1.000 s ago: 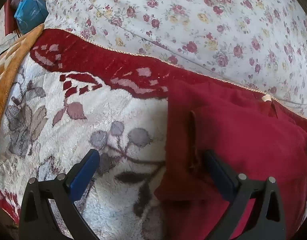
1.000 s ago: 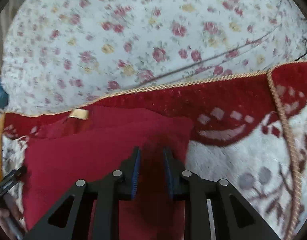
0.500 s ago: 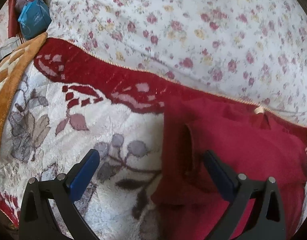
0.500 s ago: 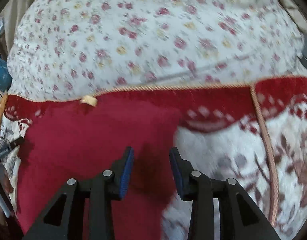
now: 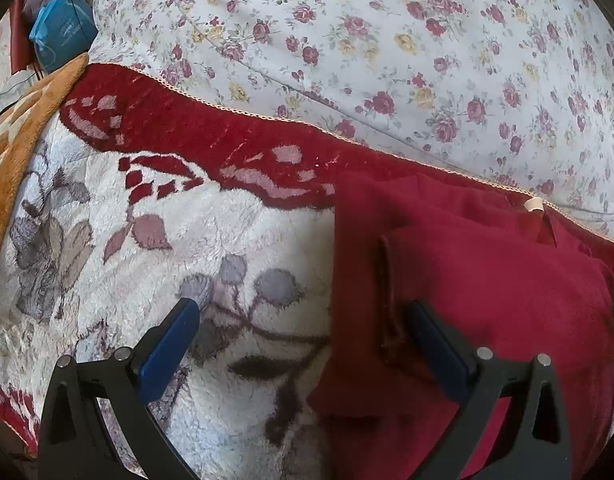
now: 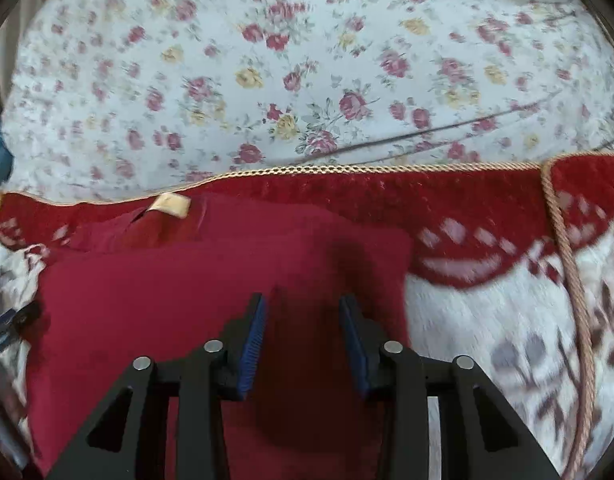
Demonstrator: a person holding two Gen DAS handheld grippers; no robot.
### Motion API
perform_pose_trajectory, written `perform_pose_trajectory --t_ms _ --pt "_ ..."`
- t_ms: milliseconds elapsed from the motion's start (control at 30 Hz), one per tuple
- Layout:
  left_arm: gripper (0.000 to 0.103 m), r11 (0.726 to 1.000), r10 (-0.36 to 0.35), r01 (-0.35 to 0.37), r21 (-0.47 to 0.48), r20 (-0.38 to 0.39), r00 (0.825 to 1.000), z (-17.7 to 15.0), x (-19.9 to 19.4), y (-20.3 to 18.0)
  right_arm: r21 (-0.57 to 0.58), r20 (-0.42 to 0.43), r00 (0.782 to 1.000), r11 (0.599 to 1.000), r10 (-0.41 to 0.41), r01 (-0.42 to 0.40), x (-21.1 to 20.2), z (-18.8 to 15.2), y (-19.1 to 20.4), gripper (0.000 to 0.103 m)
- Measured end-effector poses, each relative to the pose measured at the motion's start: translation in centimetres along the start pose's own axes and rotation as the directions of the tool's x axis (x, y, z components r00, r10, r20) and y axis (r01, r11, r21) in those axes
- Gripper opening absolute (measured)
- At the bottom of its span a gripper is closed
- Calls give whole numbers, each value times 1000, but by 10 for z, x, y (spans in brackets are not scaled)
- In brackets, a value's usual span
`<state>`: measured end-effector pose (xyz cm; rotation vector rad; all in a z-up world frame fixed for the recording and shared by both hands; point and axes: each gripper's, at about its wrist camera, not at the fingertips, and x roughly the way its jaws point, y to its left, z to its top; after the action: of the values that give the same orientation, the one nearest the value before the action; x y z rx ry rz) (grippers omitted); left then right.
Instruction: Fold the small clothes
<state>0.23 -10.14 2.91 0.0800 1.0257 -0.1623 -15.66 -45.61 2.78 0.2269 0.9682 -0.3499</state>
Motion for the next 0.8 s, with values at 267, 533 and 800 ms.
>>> perform_pose_trajectory --t_ms 267,533,800 --pt "103 1000 -7 7 4 16 1000 -4 -10 0 86 -44 999 996 -18 22 -10 -27 -35 60" --pt "103 999 -33 33 -39 -5 999 -2 -9 8 53 25 999 998 21 -23 -39 -27 -17 61" --pt "103 997 -52 52 -49 1 999 -8 -17 15 91 -58 998 996 30 -25 -21 -37 -20 67"
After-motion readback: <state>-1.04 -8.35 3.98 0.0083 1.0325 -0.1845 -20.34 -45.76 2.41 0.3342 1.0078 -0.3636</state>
